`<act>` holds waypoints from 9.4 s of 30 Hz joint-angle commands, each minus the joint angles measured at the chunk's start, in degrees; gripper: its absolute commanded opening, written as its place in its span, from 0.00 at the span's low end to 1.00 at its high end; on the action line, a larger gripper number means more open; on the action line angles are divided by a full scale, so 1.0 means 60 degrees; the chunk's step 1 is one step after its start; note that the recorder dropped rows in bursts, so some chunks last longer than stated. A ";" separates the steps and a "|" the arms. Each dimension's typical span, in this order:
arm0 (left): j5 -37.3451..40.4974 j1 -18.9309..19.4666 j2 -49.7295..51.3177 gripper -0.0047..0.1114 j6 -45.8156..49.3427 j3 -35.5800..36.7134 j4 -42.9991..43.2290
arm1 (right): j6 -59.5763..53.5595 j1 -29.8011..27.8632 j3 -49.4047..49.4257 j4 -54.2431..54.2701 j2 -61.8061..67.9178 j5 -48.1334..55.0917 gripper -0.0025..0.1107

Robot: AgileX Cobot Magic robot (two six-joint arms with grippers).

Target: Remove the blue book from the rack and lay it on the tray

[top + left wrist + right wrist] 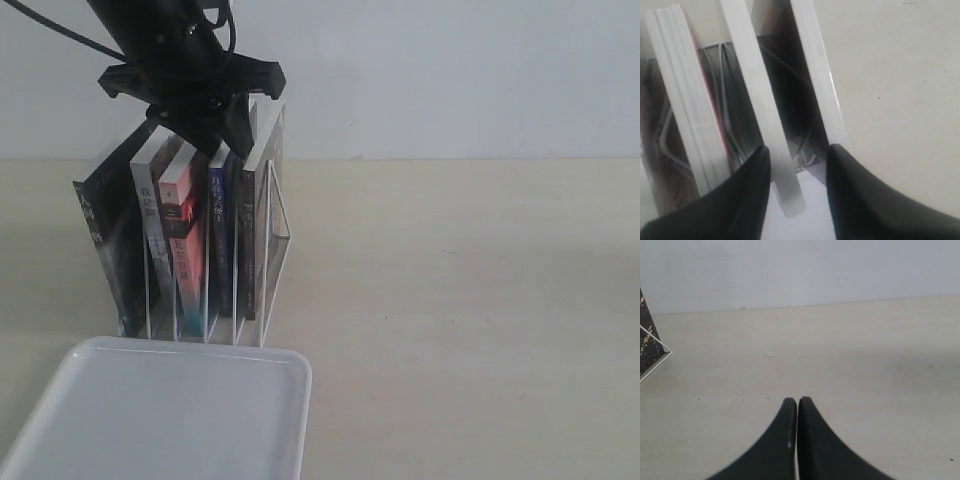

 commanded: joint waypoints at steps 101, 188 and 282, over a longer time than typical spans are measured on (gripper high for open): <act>-0.0005 -0.0012 -0.2655 0.08 0.0110 -0.0102 0.0547 | -0.0007 -0.0025 -0.0008 -0.0044 -0.0049 -0.0093 0.02; -0.7538 -0.0012 -1.3312 0.08 -0.0211 1.3184 -0.3760 | -0.0007 -0.0025 -0.0008 -0.0046 -0.0049 -0.0132 0.02; -1.0473 -0.0012 -1.4419 0.08 -0.0247 1.6759 -0.6019 | -0.0007 -0.0025 -0.0008 -0.0046 -0.0049 -0.0132 0.02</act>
